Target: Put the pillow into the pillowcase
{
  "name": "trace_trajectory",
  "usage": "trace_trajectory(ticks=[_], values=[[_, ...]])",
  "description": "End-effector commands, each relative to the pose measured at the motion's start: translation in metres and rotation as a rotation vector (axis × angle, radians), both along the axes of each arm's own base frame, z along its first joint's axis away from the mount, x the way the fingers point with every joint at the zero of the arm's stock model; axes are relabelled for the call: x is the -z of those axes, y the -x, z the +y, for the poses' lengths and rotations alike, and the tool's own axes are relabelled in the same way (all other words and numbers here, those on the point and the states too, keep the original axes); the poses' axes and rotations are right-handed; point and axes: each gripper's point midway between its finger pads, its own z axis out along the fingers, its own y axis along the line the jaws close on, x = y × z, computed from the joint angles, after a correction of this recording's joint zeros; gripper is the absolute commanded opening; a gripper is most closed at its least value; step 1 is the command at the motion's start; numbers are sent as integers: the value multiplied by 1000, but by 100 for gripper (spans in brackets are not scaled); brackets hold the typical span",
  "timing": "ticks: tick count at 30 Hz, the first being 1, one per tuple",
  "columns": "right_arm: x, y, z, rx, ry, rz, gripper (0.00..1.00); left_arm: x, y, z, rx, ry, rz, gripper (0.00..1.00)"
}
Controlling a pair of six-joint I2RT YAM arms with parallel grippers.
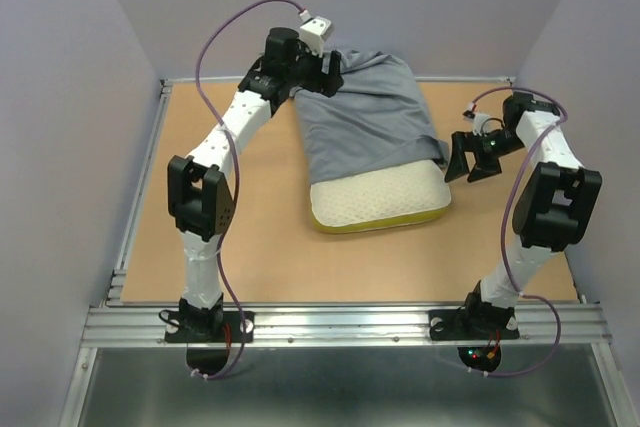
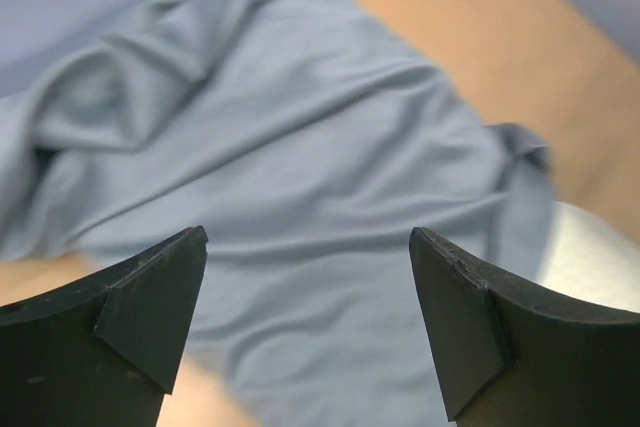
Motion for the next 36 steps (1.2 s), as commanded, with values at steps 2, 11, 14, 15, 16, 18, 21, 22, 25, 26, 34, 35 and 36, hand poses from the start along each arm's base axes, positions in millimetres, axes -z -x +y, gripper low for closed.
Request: trace_trajectory(ticks=[2, 11, 14, 15, 16, 18, 21, 22, 25, 26, 34, 35, 36], values=[[6, 30, 26, 9, -88, 125, 96, 106, -6, 48, -34, -331, 137, 82], [61, 18, 23, 56, -48, 200, 51, 195, 59, 26, 233, -508, 266, 31], [66, -17, 9, 79, 16, 130, 39, 221, 131, -5, 449, -551, 324, 11], [68, -30, 4, 84, 31, 107, 36, 214, 152, -14, 502, -544, 313, 8], [57, -55, -4, 94, 63, 38, 35, 225, 198, -33, 619, -546, 341, 5], [61, -78, -10, 97, 75, 11, 35, 219, 243, -49, 717, -514, 349, 4], [54, -120, -15, 118, 70, -60, 38, 195, 309, -90, 875, -436, 336, 4], [42, -139, -18, 132, 73, -110, 41, 183, 322, -102, 886, -391, 343, 12], [36, -158, -22, 157, 77, -143, 66, 135, 304, -113, 822, -265, 263, 42], [35, -162, -24, 171, 85, -147, 72, 121, 288, -110, 770, -231, 238, 55], [-5, -127, -38, 144, 150, -201, 95, 66, 134, 19, 249, -148, 240, 65], [-15, -114, -37, 129, 153, -205, 95, 69, 136, 29, 236, -162, 244, 65], [-17, -104, -34, 108, 151, -197, 95, 77, 140, 34, 231, -186, 257, 65]])
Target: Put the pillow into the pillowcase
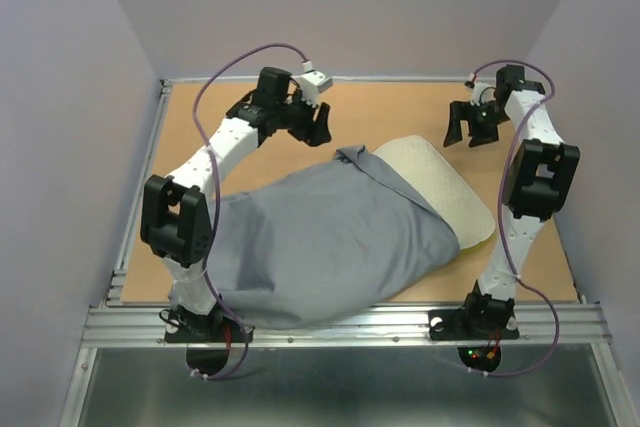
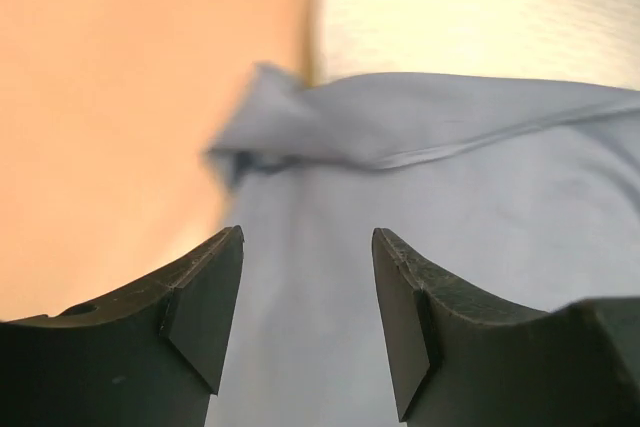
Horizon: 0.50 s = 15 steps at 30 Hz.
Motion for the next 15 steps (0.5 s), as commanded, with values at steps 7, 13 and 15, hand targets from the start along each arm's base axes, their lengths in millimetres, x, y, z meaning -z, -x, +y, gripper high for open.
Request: trace_trajectory(ticks=[7, 13, 15], values=[[-1, 113, 36, -161, -162, 167, 94, 88, 66, 49, 51, -203, 287, 67], [18, 141, 52, -177, -256, 258, 88, 125, 55, 35, 106, -266, 308, 48], [26, 149, 59, -174, -302, 291, 73, 129, 14, 29, 50, -309, 238, 15]])
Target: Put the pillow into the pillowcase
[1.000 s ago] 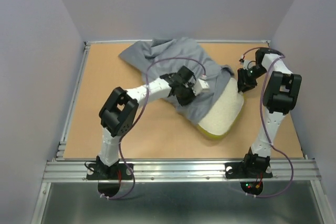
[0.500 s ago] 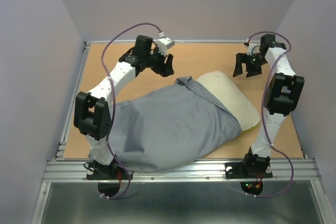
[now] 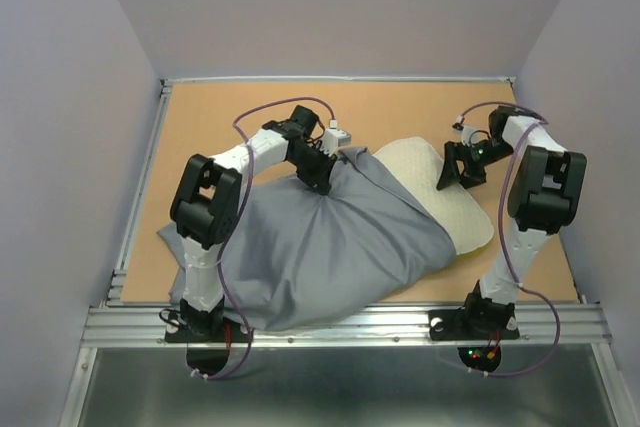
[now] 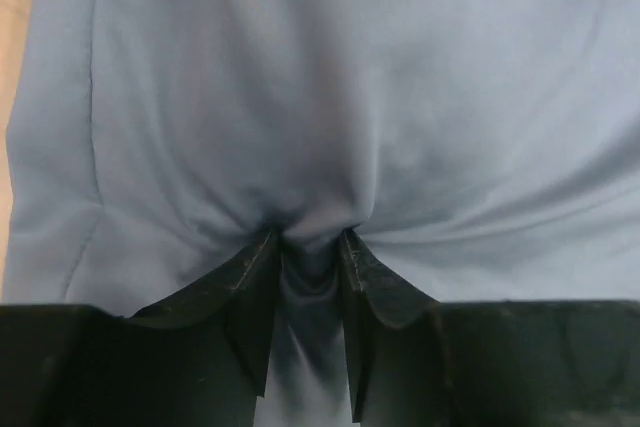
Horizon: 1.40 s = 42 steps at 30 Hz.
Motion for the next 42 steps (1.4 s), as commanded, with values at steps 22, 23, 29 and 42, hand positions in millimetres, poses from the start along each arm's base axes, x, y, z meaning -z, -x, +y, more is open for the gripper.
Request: trace_trajectory(ticks=[22, 23, 29, 42], values=[[-49, -21, 48, 157, -208, -110, 89, -178, -176, -69, -252, 275, -493, 92], [-47, -25, 46, 178, -194, -122, 89, -175, -179, -75, -259, 276, -488, 92], [-22, -57, 41, 316, -194, -114, 88, -137, -185, -113, -267, 243, -476, 81], [9, -42, 70, 281, -313, -20, 60, -55, -190, -129, -257, 130, -430, 50]])
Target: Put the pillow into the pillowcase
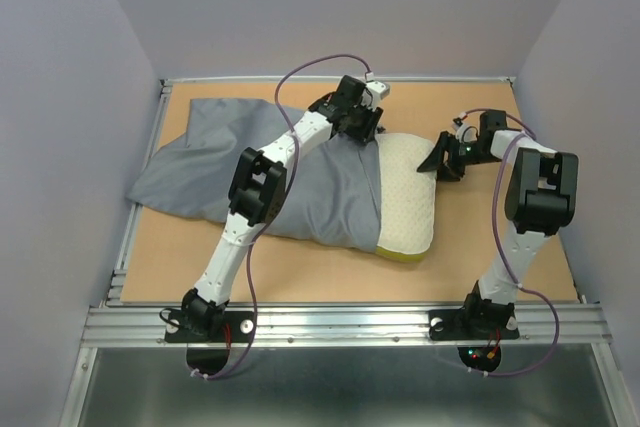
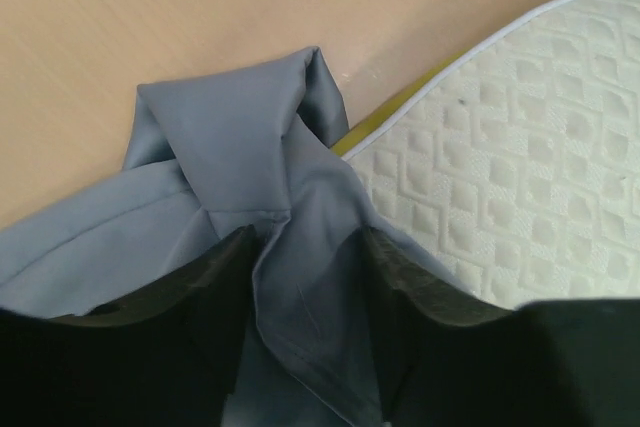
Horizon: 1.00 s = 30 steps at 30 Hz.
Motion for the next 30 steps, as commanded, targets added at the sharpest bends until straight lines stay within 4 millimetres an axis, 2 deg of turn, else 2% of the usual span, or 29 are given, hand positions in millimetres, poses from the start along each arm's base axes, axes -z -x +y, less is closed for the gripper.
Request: trace_trajectory(ticks=[1, 2, 3, 5, 7, 8, 10, 12, 13, 16, 17, 19, 23, 25, 26, 27, 28, 29, 30], values=[[2, 4, 23, -56, -49, -28, 52, -40, -10, -13, 32, 86, -80, 45], [1, 4, 31, -81, -55, -43, 45, -42, -5, -19, 55, 107, -76, 38], [0, 4, 31, -82, -60, -44, 45, -44, -2, -26, 75, 128, -75, 36], [-2, 1, 40, -102, -63, -60, 38, -52, 12, -46, 145, 181, -80, 32], [-2, -2, 44, -103, -68, -61, 29, -63, 21, -60, 186, 213, -103, 13], [-4, -5, 44, -102, -69, -69, 27, -66, 33, -73, 228, 237, -95, 0], [-6, -8, 44, -101, -72, -79, 20, -81, 43, -88, 276, 295, -110, 0], [-10, -11, 48, -91, -97, -79, 16, -94, 65, -108, 354, 369, -85, 0], [-12, -11, 53, -96, -110, -80, 10, -105, 71, -116, 371, 412, -87, 0], [-23, -15, 68, -94, -153, -98, 4, -126, 100, -142, 452, 504, -55, 0], [-28, -17, 71, -87, -169, -106, 4, -140, 107, -150, 491, 557, -69, 0], [-44, -26, 79, -56, -242, -118, 3, -152, 120, -160, 514, 614, -50, 0], [-56, -37, 76, -43, -240, -166, 2, -156, 121, -166, 499, 667, -38, 0], [-52, -41, 71, -31, -211, -185, 2, -148, 101, -153, 436, 635, -55, 0], [-49, -43, 67, -18, -204, -180, 2, -147, 90, -144, 407, 618, -62, 4], [-46, -46, 64, -1, -192, -181, 2, -146, 82, -136, 384, 600, -71, 29], [-43, -50, 59, 18, -182, -177, 5, -158, 77, -123, 359, 581, -84, 42], [-40, -52, 56, 35, -169, -175, 12, -165, 68, -110, 333, 563, -108, 51], [-39, -53, 55, 46, -166, -165, 22, -160, 48, -86, 283, 500, -167, 65]])
